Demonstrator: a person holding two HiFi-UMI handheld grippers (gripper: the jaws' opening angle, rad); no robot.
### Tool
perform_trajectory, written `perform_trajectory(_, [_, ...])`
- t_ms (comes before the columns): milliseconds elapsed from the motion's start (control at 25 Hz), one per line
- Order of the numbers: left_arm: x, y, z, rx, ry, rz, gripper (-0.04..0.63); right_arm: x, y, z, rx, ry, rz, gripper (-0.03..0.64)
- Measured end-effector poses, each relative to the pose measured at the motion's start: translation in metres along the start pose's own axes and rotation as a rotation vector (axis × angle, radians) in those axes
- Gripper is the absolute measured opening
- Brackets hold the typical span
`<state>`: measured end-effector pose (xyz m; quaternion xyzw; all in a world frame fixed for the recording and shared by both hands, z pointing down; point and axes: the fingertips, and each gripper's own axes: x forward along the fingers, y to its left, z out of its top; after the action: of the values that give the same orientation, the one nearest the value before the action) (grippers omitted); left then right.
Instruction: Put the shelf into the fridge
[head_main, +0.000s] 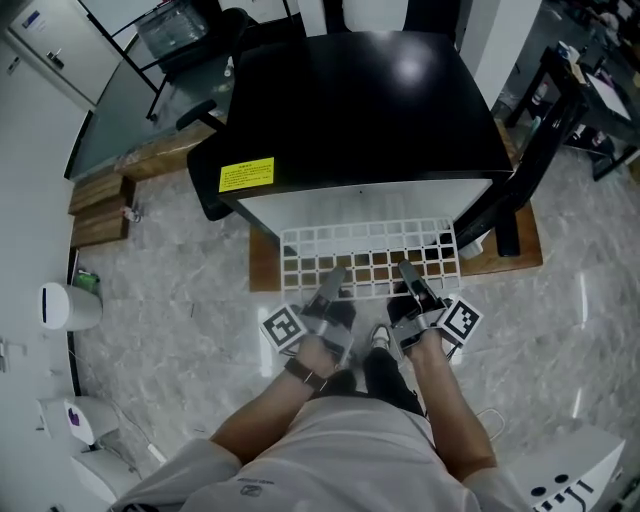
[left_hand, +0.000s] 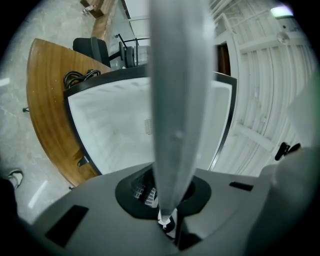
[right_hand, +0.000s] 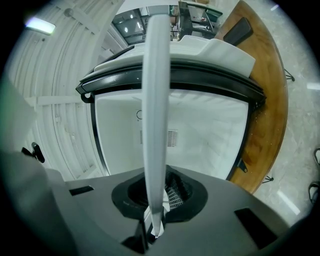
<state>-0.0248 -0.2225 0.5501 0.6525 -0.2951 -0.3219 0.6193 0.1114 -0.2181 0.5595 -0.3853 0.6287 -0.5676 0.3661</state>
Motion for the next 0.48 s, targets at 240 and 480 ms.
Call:
perform_trajectory(240, [0.0007, 0.0046, 0.001, -0.009, 0.004, 0.002, 0.028, 0.0002, -0.0031, 0.0004, 0.002, -0.012, -0.008, 0.046])
perform_trajectory(480, [0.0022, 0.0077, 0.0017, -0.017, 0.009, 0.001, 0.028, 0.0014, -0.0066, 0.0022, -0.009, -0.021, -0.013, 0.046])
